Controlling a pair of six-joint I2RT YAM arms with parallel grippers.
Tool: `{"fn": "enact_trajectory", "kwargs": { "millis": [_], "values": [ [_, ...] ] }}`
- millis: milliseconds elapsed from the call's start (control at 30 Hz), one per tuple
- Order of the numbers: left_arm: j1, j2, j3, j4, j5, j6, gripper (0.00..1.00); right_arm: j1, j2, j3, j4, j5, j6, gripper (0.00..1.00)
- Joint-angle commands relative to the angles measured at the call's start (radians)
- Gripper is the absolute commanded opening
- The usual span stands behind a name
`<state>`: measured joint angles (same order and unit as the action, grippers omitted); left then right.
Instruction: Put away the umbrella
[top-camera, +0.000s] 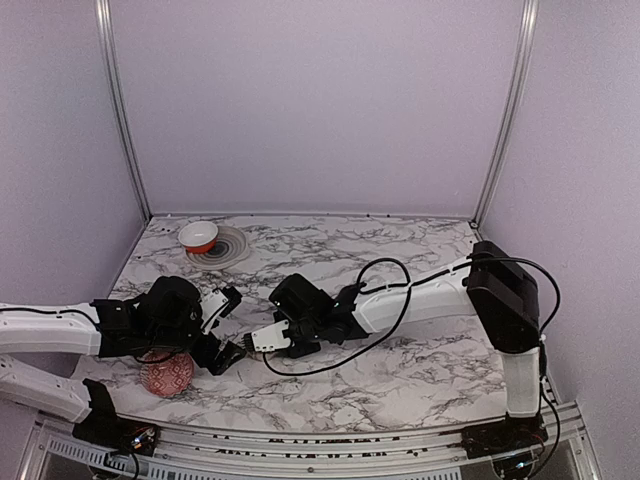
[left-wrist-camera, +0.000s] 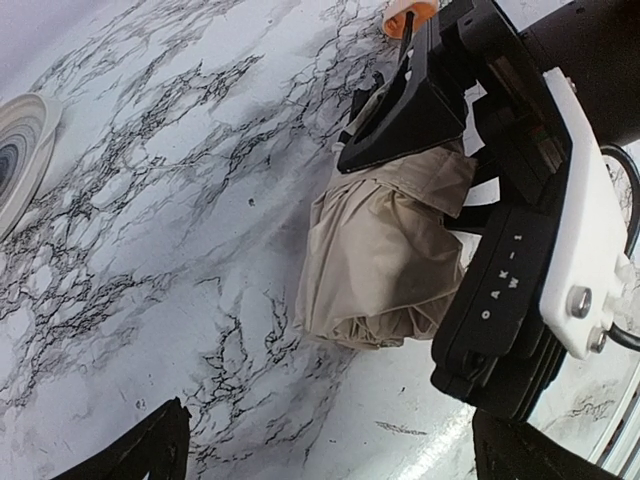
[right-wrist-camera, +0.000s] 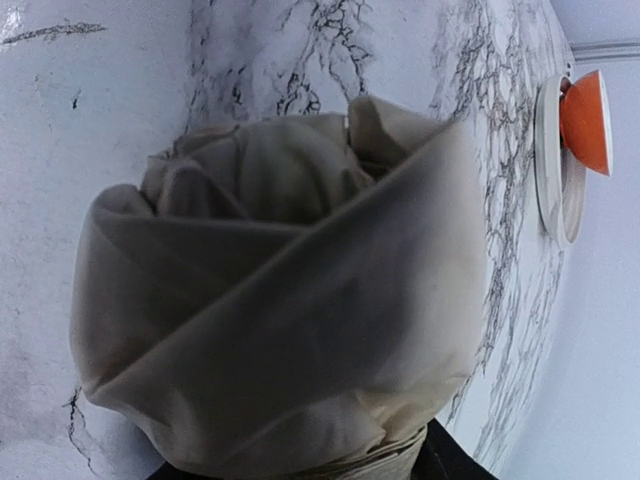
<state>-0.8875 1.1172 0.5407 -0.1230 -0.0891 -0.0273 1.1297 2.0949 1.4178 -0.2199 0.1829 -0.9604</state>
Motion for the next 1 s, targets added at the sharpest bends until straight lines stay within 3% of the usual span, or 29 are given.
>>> {"fn": "enact_trajectory", "kwargs": {
  "millis": [0,267,533,700,967],
  "values": [
    [0.035,-0.1,-0.004,0.085,-0.165,-0.048,0.99,0.022,-0.056,-0.051,-0.004,-0.041,0.025,0.31],
    [0.057,-0.286,-0.069,0.076,-0.436,-0.104,0.99,-0.054,-0.253,-0.124,0.156,-0.162,0.19,0.29],
    [0.059,-0.325,-0.095,0.054,-0.397,-0.128,0.99,-0.162,-0.454,-0.24,0.375,-0.323,0.417,0.29],
    [0.06,-0.281,-0.077,0.052,-0.389,-0.124,0.99,-0.278,-0.557,-0.309,0.568,-0.495,0.686,0.29],
    [0.06,-0.218,-0.057,0.068,-0.364,-0.125,0.99,-0.412,-0.675,-0.407,0.938,-0.587,0.994,0.3]
  ]
}}
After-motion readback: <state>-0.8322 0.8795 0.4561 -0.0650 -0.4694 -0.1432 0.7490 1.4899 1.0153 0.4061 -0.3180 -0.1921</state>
